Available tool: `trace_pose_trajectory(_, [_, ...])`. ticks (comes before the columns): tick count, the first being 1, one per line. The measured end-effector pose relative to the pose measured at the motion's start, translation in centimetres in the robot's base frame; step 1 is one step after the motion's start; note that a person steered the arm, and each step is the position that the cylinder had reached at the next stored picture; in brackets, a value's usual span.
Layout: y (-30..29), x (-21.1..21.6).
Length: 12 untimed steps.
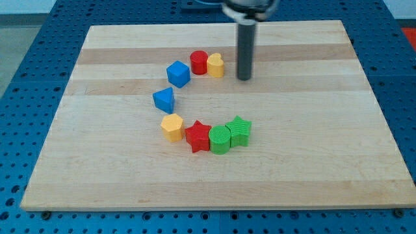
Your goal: Push the line of blocks a bit left
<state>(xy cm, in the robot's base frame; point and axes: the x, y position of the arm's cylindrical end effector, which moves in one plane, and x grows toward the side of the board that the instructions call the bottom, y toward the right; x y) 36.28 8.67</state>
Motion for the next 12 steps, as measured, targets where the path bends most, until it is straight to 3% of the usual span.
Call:
trace_pose_trajectory(1, [3.0,0.1])
trace_pose_trajectory(3, [0.7,6.5])
trace_pose_trajectory(7, [-2.2,7.2])
trace_pose_trajectory(9, [-1.7,-0.5])
trace_pose_trajectory(10, [-3.1,1.6])
trace_pose_trajectory(12, [-0.3,10.8])
